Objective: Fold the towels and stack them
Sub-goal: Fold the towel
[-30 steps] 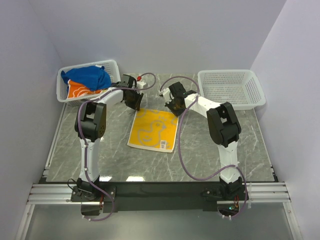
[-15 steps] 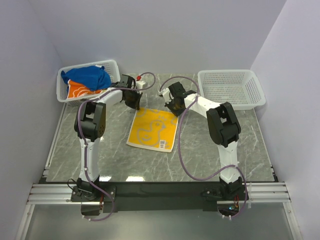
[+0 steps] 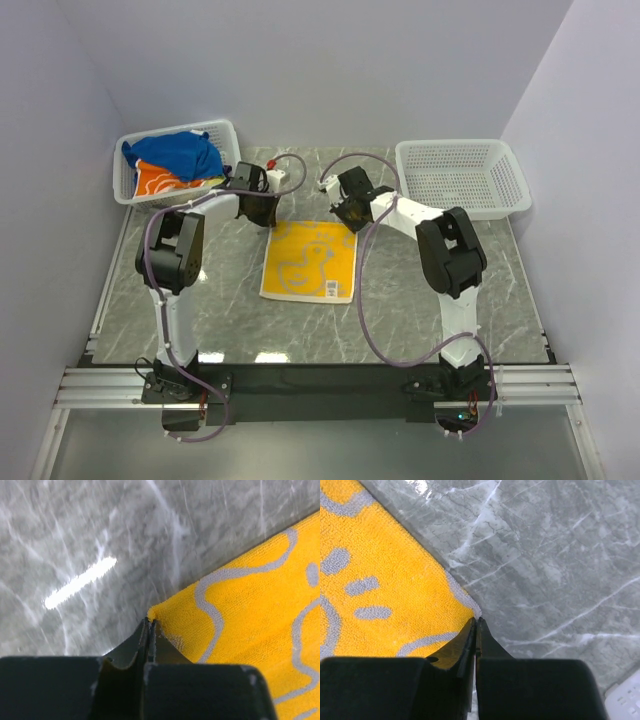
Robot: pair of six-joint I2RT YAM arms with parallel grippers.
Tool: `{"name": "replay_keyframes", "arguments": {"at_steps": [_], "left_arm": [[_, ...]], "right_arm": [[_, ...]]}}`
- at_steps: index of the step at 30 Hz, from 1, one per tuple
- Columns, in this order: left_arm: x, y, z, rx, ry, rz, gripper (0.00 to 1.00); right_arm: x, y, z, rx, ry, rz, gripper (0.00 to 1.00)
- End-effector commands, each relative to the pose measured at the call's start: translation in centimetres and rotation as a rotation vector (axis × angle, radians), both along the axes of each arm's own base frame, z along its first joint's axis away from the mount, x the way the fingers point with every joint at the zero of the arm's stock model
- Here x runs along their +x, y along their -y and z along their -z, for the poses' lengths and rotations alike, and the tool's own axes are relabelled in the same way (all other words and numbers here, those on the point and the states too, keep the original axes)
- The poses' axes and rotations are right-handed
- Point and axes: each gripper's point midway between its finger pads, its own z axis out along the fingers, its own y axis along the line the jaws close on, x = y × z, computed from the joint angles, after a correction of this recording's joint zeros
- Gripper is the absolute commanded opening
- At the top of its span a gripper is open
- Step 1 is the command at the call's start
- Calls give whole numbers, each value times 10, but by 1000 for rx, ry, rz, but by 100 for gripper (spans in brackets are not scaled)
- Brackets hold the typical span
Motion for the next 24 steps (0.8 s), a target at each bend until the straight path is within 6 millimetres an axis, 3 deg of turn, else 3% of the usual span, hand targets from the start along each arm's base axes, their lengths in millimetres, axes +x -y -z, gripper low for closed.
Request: {"name": "replay_keyframes", "arguments": {"at_steps": [1, 6, 7, 12, 14, 19, 24], "left_arm": [[-1, -11, -22, 2, 59, -76, 1], [-10, -13, -34, -36, 97, -120, 1], [-8, -13, -45, -56, 128, -136, 1], [-20, -19, -46, -54, 144, -179, 1], [-23, -16, -59, -81, 169, -206, 1], [-39, -19, -79, -104, 220, -236, 1], [-57, -18, -87, -107, 236, -251, 1]], "right_arm": [[12, 1, -44, 13, 144, 17, 0], [3, 0, -51, 9, 188, 5, 0], [4, 0, -53, 17, 202, 7, 0], [-9, -2, -55, 17, 226, 0, 0], [-16, -2, -55, 11, 240, 2, 0], [-25, -2, -58, 20, 273, 22, 0], [-39, -2, -66, 25, 308, 32, 0]]}}
